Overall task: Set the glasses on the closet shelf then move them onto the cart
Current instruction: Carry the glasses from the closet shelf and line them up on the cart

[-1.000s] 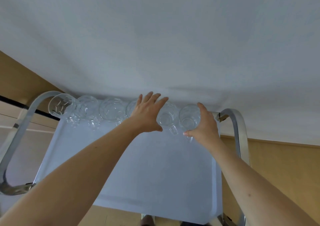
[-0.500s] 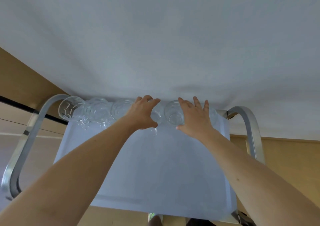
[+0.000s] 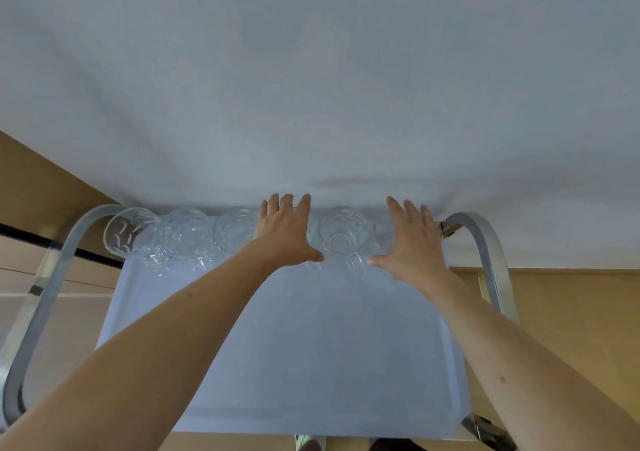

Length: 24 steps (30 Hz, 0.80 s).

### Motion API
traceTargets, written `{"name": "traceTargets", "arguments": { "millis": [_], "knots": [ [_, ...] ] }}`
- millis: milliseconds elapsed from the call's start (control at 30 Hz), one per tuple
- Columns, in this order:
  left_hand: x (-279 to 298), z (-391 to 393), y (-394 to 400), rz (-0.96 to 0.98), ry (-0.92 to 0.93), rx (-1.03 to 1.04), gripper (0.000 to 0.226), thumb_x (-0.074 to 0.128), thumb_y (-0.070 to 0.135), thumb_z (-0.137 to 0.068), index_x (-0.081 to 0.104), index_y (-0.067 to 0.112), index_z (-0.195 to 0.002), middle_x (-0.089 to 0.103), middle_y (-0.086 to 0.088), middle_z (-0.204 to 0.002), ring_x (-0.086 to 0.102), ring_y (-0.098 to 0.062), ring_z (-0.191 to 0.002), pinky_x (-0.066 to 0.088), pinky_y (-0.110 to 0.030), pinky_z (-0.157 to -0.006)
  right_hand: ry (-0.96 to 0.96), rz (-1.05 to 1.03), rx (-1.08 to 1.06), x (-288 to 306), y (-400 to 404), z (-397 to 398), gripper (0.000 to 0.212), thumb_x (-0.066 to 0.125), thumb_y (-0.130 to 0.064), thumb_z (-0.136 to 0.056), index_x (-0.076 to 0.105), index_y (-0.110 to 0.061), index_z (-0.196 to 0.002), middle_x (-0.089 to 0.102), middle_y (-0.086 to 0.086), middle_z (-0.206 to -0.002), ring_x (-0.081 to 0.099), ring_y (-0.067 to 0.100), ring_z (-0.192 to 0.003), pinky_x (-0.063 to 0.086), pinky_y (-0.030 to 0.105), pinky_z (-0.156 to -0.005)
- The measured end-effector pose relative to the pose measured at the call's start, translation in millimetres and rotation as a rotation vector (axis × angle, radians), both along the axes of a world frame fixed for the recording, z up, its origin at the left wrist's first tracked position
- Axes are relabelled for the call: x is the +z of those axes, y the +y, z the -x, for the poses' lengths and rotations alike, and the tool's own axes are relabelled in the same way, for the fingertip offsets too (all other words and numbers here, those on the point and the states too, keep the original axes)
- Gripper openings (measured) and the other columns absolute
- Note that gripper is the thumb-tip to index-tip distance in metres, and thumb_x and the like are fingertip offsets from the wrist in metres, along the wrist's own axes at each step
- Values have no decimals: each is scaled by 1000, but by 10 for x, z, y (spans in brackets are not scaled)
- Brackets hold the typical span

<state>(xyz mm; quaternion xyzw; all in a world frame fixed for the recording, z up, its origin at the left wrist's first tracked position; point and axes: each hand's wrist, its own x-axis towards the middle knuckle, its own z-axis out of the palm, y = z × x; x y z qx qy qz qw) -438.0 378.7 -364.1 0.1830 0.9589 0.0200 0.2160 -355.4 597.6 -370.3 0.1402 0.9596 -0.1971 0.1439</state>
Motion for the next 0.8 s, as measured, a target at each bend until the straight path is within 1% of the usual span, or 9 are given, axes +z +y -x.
{"name": "traceTargets", "arguments": {
  "millis": [33, 100, 167, 233, 333, 467, 600, 700, 800],
  "knots": [
    [4, -6, 44, -26, -9, -43, 124, 81, 65, -69, 9, 23, -161, 17, -15, -164, 7, -39, -153, 8, -50, -125, -25, 59, -63, 10, 63, -43, 120, 84, -49, -74, 4, -26, -161, 10, 12, -166, 5, 35, -153, 18, 50, -122],
    [1, -36, 174, -93, -23, -146, 126, 84, 59, -69, 4, 28, -162, 7, -9, -168, 0, -35, -155, 5, -51, -126, -54, 198, -154, 20, 139, -106, 119, 86, -44, -75, 6, -21, -161, 17, 16, -161, 19, 33, -149, 29, 40, -114],
    [-20, -66, 304, -121, -30, -225, 122, 85, 50, -72, 5, 29, -162, 6, -5, -169, 2, -31, -155, 5, -51, -126, -69, 283, -188, 31, 156, -109, 116, 87, -36, -76, 10, -17, -160, 26, 15, -156, 29, 31, -143, 31, 28, -100],
    [-55, -78, 393, -134, -30, -257, 116, 84, 43, -75, 10, 26, -162, 14, -3, -168, 13, -28, -154, 10, -48, -126, -75, 308, -198, 27, 182, -70, 113, 88, -30, -75, 14, -15, -159, 31, 14, -152, 33, 29, -140, 29, 24, -92],
    [-94, -80, 444, -171, -29, -229, 108, 82, 40, -75, 20, 19, -160, 30, -2, -161, 34, -25, -145, 26, -39, -121, -78, 320, -186, 17, 218, -15, 112, 88, -24, -74, 16, -16, -159, 32, 13, -152, 33, 28, -140, 28, 23, -92],
    [-107, -89, 460, -173, -10, -180, 106, 82, 45, -75, 23, 18, -159, 36, -2, -155, 41, -26, -138, 35, -37, -114, -103, 329, -135, 27, 260, 39, 111, 86, -20, -75, 15, -21, -160, 28, 9, -155, 32, 24, -141, 29, 22, -92],
    [-109, -101, 468, -151, 2, -190, 106, 80, 48, -77, 19, 17, -160, 32, -3, -159, 38, -27, -142, 31, -38, -118, -124, 330, -108, 37, 292, 53, 111, 85, -20, -77, 12, -21, -160, 24, 9, -158, 31, 24, -143, 28, 22, -94],
    [-87, -122, 462, -131, 1, -197, 111, 80, 51, -78, 14, 18, -161, 25, -6, -164, 27, -26, -149, 20, -44, -125, -127, 330, -95, 47, 280, 25, 115, 87, -22, -77, 8, -20, -161, 18, 6, -162, 27, 23, -147, 26, 22, -98],
    [-13, -140, 462, -144, -11, -175, 110, 78, 54, -79, 13, 23, -161, 21, -7, -165, 18, -26, -153, 15, -49, -125, -98, 327, -98, 99, 278, -8, 116, 87, -24, -75, 10, -21, -161, 17, 5, -163, 25, 24, -148, 29, 25, -104]
  ]
}}
